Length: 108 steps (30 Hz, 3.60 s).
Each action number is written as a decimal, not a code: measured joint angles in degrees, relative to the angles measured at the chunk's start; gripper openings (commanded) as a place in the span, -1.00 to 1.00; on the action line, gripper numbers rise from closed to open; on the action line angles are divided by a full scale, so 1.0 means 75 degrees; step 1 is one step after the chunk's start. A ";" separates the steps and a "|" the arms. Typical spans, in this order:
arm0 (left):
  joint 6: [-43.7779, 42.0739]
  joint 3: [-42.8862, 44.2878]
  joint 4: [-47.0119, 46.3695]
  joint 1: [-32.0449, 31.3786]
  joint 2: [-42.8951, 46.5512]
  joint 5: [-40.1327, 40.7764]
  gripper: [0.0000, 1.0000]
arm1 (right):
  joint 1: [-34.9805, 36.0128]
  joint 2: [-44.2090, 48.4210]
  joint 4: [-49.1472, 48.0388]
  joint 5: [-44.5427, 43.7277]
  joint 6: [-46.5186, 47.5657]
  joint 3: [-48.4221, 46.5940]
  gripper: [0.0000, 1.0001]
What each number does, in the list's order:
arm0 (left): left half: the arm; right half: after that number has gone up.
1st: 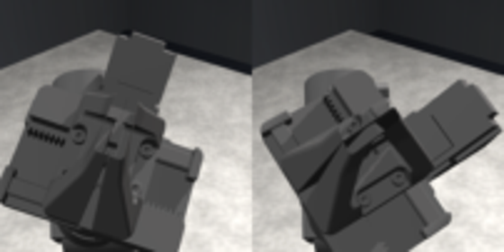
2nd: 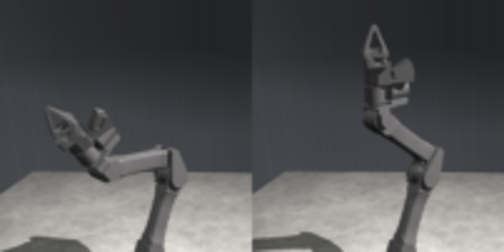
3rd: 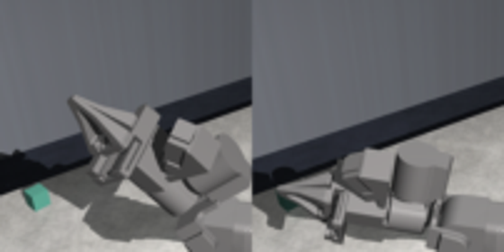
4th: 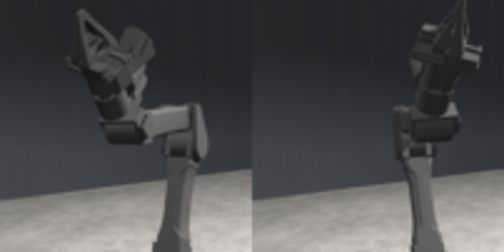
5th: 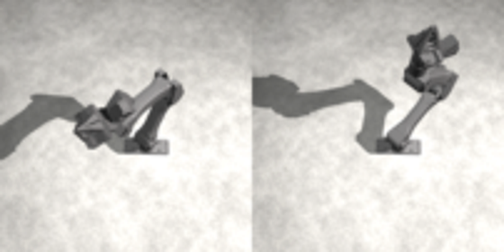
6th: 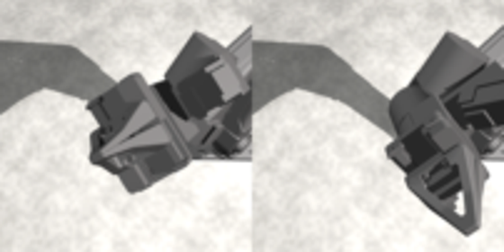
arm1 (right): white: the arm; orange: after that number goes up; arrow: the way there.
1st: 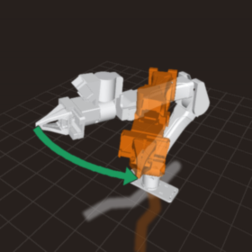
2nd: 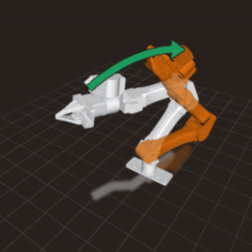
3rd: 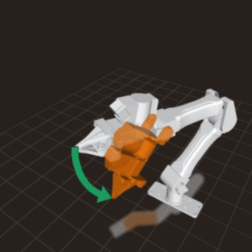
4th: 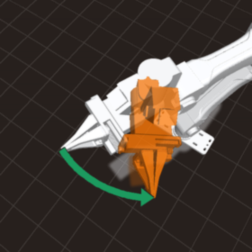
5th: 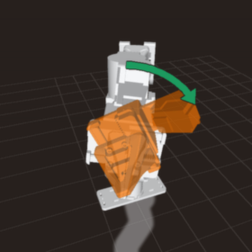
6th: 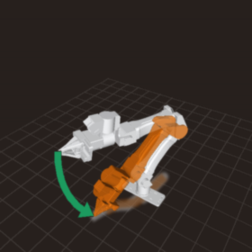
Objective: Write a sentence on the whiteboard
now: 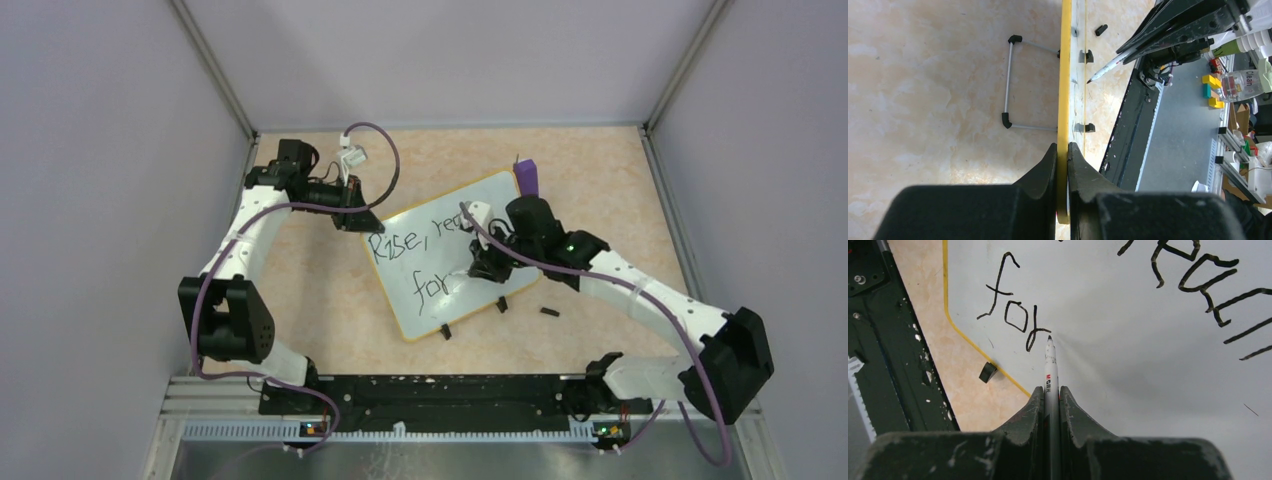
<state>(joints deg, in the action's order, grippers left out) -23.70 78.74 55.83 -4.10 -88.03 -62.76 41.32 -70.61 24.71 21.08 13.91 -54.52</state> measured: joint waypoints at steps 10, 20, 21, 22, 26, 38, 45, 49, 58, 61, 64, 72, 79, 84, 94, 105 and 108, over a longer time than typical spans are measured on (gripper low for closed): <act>-0.0003 0.0000 0.0006 0.0000 0.0000 -0.0003 -1.00 | -0.0796 0.0708 0.0437 0.1230 -0.0035 0.0015 -1.00; 0.0000 0.0000 0.0006 0.0000 0.0000 -0.0009 -1.00 | -0.1384 0.1107 0.0530 0.1466 -0.0210 0.0434 -1.00; 0.0000 0.0000 0.0006 0.0000 -0.0003 -0.0012 -1.00 | -0.1381 0.1116 0.0510 0.1448 -0.0224 0.0472 -1.00; 0.0000 0.0000 0.0006 0.0000 -0.0003 -0.0015 -1.00 | -0.1384 0.1119 0.0481 0.1405 -0.0236 0.0510 -1.00; 0.0000 0.0000 0.0006 0.0000 -0.0003 -0.0020 -1.00 | -0.1381 0.1107 0.0367 0.1326 -0.0286 0.0583 -1.00; 0.0000 0.0000 0.0006 0.0000 -0.0003 -0.0023 -1.00 | -0.1323 0.0746 0.0175 0.0764 -0.0323 0.0586 -1.00; 0.0000 0.0000 0.0006 0.0000 -0.0003 -0.0023 -1.00 | -0.1323 0.0688 0.0114 0.0405 -0.0321 0.0586 -1.00; 0.0000 0.0000 0.0006 0.0000 -0.0003 -0.0023 -1.00 | -0.1320 0.0577 0.0017 0.0356 -0.0323 0.0586 -1.00; 0.0003 0.0000 0.0006 0.0000 -0.0003 0.0000 -1.00 | -0.1055 0.0396 0.0000 0.0405 -0.0335 0.0583 -1.00; 0.0003 0.0000 0.0006 0.0000 -0.0003 0.0000 -1.00 | -0.0912 0.0341 -0.0012 0.0399 -0.0329 0.0583 -1.00; 0.0003 0.0000 0.0003 0.0000 -0.0006 0.0000 -1.00 | -0.0874 0.0318 -0.0012 0.0393 -0.0309 0.0583 -1.00; 0.0003 0.0000 -0.0003 0.0015 -0.0052 -0.0035 -1.00 | -0.0883 0.0344 0.0020 0.0321 -0.0195 0.0589 -1.00; 0.0003 0.0000 -0.0003 0.0015 -0.0067 -0.0052 -1.00 | -0.1134 0.0472 0.0265 0.0280 0.0003 0.0673 -1.00; 0.0003 0.0000 -0.0003 0.0029 -0.0085 -0.0061 -1.00 | -0.1183 0.0516 0.0356 0.0245 0.0093 0.0688 -1.00; 0.0006 0.0000 -0.0003 0.0029 -0.0085 -0.0061 -1.00 | -0.1070 0.0472 0.0370 0.0399 0.0064 0.0836 -1.00; 0.0003 0.0000 -0.0003 0.0029 -0.0085 -0.0082 -1.00 | -0.0956 0.0358 0.0367 0.0688 -0.0082 0.0746 -1.00; 0.0003 0.0000 -0.0003 0.0029 -0.0085 -0.0085 -1.00 | -0.1189 0.0484 0.0455 0.0866 -0.0079 0.0679 -1.00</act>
<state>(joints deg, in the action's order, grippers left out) -23.68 78.74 55.81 -3.88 -88.66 -63.40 32.40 -66.98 28.12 27.57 13.32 -49.43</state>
